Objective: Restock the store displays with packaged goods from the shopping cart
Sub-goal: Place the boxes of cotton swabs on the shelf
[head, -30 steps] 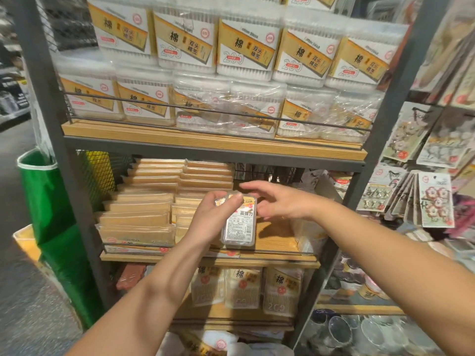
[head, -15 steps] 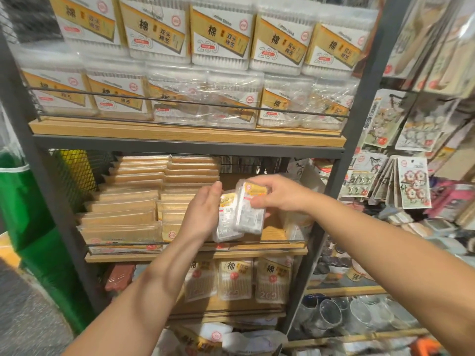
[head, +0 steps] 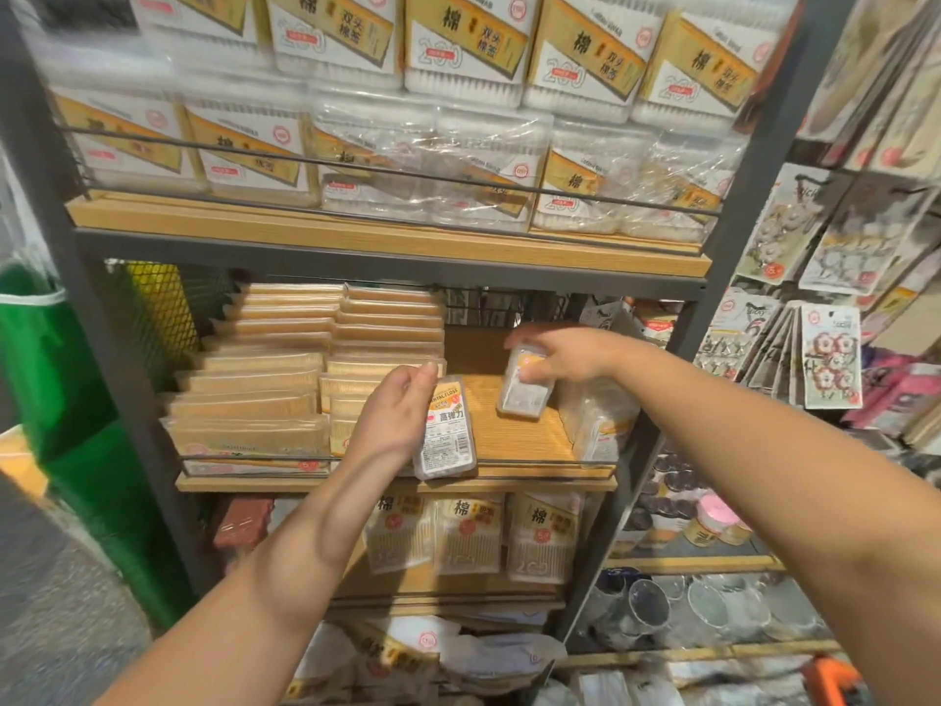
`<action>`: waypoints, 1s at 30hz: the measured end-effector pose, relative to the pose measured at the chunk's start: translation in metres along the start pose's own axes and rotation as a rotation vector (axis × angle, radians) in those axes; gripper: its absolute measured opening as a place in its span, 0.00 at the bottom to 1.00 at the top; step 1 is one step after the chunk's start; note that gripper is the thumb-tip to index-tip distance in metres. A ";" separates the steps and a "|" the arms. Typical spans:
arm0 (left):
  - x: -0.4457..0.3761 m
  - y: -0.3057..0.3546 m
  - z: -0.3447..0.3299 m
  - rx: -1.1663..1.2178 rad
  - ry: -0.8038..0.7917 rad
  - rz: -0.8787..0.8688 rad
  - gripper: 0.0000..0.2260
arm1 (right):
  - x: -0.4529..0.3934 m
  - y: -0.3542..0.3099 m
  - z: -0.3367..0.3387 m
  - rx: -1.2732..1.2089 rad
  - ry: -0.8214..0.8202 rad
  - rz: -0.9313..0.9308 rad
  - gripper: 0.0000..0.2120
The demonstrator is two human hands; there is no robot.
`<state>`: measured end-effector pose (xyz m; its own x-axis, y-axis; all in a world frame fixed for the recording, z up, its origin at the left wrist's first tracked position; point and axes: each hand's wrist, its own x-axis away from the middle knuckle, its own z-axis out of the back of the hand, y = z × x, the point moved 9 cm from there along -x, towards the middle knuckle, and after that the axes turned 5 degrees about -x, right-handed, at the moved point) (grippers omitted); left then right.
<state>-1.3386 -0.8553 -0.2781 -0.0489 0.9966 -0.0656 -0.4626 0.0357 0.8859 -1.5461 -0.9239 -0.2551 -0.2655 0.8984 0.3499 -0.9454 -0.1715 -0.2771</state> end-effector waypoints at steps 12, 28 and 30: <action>-0.002 0.003 0.002 0.086 -0.016 0.067 0.13 | -0.064 0.020 0.027 -0.068 0.126 0.037 0.26; 0.006 -0.013 0.001 0.229 0.037 0.095 0.11 | -0.091 0.048 0.035 0.043 0.085 -0.083 0.13; 0.005 -0.012 0.000 0.236 0.037 0.088 0.11 | -0.090 0.046 0.033 0.018 0.081 -0.094 0.15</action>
<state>-1.3331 -0.8506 -0.2884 -0.1144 0.9934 0.0033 -0.2363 -0.0304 0.9712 -1.5719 -1.0263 -0.2701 -0.1602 0.9405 0.2997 -0.9688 -0.0916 -0.2304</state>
